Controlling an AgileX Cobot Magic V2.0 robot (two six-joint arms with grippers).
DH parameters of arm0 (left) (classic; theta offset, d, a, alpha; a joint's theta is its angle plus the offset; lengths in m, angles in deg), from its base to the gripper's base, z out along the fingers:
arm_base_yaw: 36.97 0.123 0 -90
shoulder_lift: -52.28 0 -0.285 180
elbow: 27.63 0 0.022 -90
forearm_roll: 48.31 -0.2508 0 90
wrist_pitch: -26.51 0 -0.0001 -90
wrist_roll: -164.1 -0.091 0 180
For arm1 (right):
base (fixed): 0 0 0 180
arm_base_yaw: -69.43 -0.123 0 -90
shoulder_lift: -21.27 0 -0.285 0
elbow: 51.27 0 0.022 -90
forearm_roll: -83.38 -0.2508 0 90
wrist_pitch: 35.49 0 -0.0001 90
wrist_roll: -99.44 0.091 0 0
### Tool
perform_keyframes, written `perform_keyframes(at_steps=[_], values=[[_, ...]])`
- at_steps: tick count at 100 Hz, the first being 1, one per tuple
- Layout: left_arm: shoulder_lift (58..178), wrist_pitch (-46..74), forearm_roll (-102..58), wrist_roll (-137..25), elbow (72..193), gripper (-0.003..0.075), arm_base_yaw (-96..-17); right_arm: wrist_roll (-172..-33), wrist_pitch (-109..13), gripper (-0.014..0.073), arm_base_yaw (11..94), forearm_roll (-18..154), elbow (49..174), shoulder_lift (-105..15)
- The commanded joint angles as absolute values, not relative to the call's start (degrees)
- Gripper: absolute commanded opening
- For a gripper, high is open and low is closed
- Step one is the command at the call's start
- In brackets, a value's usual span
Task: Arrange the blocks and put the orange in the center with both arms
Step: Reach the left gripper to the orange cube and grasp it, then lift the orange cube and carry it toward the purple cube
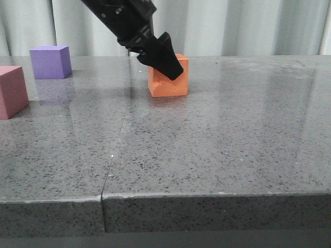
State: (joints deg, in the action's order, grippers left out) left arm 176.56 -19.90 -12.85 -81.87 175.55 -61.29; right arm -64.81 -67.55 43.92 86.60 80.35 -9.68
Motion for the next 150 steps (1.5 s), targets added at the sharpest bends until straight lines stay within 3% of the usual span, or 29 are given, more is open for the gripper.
perform_keyframes(at_steps=[1, 23, 49, 68, 117, 150], values=[[173.38, -18.12, -10.09, -81.99, 177.37, 0.062, -61.75, -65.33, -63.07, -0.006, 44.0, 87.28, 81.76, -9.89], [173.38, -18.11, -10.09, -82.03, 177.37, 0.0608, -61.75, -65.33, -63.07, -0.006, 44.0, 87.28, 81.76, -9.89], [173.38, -18.11, -9.99, -82.03, 177.37, 0.0389, -61.75, -65.33, -63.07, -0.006, 44.0, 87.28, 81.76, -9.89], [173.38, -18.11, -9.77, -82.03, 177.37, 0.0302, -61.75, -65.33, -63.07, -0.006, 44.0, 87.28, 81.76, -9.89], [167.25, -15.96, -9.77, -77.19, 177.37, 0.0294, -61.1, -65.33, -63.07, -0.006, 44.0, 87.28, 81.76, -9.89], [157.74, -15.05, -9.77, -61.58, 177.37, 0.0294, -53.12, -65.33, -63.07, -0.006, 44.0, 87.28, 81.76, -9.89]])
